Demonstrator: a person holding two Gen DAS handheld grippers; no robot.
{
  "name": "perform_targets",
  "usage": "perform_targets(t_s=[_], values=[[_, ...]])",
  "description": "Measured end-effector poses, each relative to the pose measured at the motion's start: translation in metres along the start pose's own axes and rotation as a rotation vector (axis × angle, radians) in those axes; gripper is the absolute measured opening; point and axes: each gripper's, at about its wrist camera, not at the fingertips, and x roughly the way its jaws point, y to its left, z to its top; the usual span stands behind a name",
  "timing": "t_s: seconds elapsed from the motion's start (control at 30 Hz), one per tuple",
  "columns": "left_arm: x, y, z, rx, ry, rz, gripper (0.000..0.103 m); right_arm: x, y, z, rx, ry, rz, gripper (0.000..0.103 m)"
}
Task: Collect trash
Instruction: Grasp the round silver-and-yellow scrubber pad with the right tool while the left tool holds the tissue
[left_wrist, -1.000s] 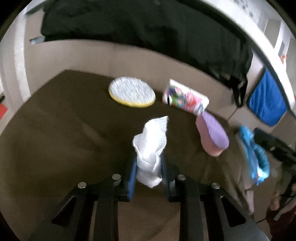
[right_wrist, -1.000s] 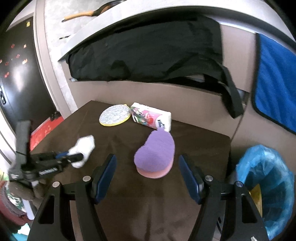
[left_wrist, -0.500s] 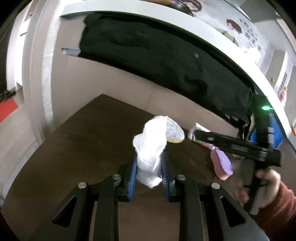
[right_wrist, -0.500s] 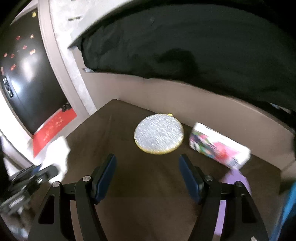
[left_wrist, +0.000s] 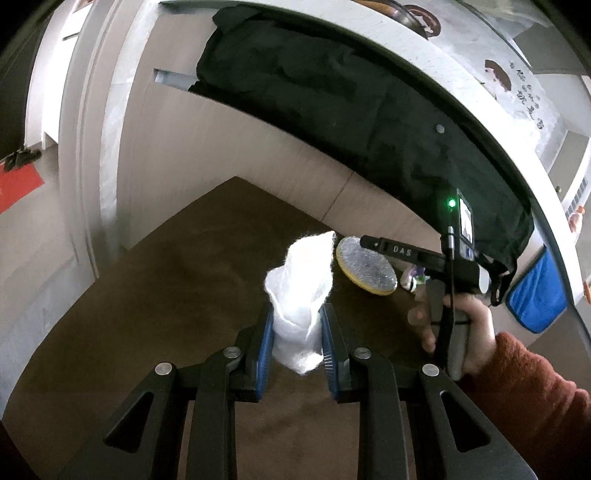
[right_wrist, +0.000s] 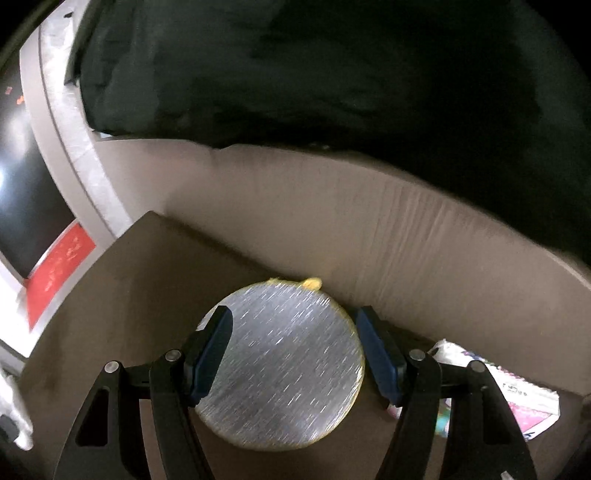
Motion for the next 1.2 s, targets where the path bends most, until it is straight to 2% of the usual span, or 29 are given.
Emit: perform_targets(t_s=[0.07, 0.17, 0.27, 0.5, 0.7, 0.77, 0.8, 0.87, 0.9, 1.0, 1.13, 1.2], values=[[0.002, 0.0, 0.0, -0.002, 0.005, 0.005, 0.025, 0.003, -0.001, 0.003, 0.001, 0.01, 0.014, 0.067], [0.003, -0.002, -0.001, -0.003, 0.006, 0.011, 0.025, 0.013, 0.001, 0.0, -0.005, 0.077, 0.105, 0.068], [0.003, -0.004, 0.0, -0.002, 0.007, 0.008, 0.025, 0.006, 0.011, -0.013, -0.077, 0.07, 0.107, 0.068], [-0.007, -0.013, -0.006, -0.002, -0.004, -0.004, 0.025, -0.025, 0.031, -0.049, -0.182, 0.141, 0.179, 0.069], [-0.018, -0.024, -0.014, 0.001, -0.009, -0.016, 0.025, -0.058, 0.036, -0.086, -0.213, 0.181, 0.195, 0.069], [-0.019, -0.029, -0.018, 0.004, -0.002, -0.019, 0.025, -0.064, 0.03, -0.098, -0.175, 0.214, 0.219, 0.06], [-0.019, -0.031, -0.02, 0.004, 0.004, -0.02, 0.025, -0.071, 0.028, -0.103, -0.171, 0.197, 0.214, 0.053], [-0.018, -0.034, -0.024, 0.003, 0.015, -0.022, 0.025, -0.082, 0.025, -0.116, -0.215, 0.183, 0.149, 0.013], [-0.016, -0.036, -0.027, 0.003, 0.023, -0.023, 0.025, -0.089, 0.026, -0.123, -0.242, 0.178, 0.124, 0.007], [-0.015, -0.039, -0.031, 0.005, 0.029, -0.021, 0.025, -0.103, 0.014, -0.134, -0.218, 0.186, 0.173, 0.005], [-0.014, -0.043, -0.031, 0.004, 0.027, -0.017, 0.025, -0.12, 0.0, -0.129, -0.174, 0.134, 0.21, 0.005], [-0.013, -0.043, -0.03, 0.011, 0.026, -0.017, 0.025, -0.12, -0.012, -0.119, -0.069, 0.127, 0.262, 0.01]])
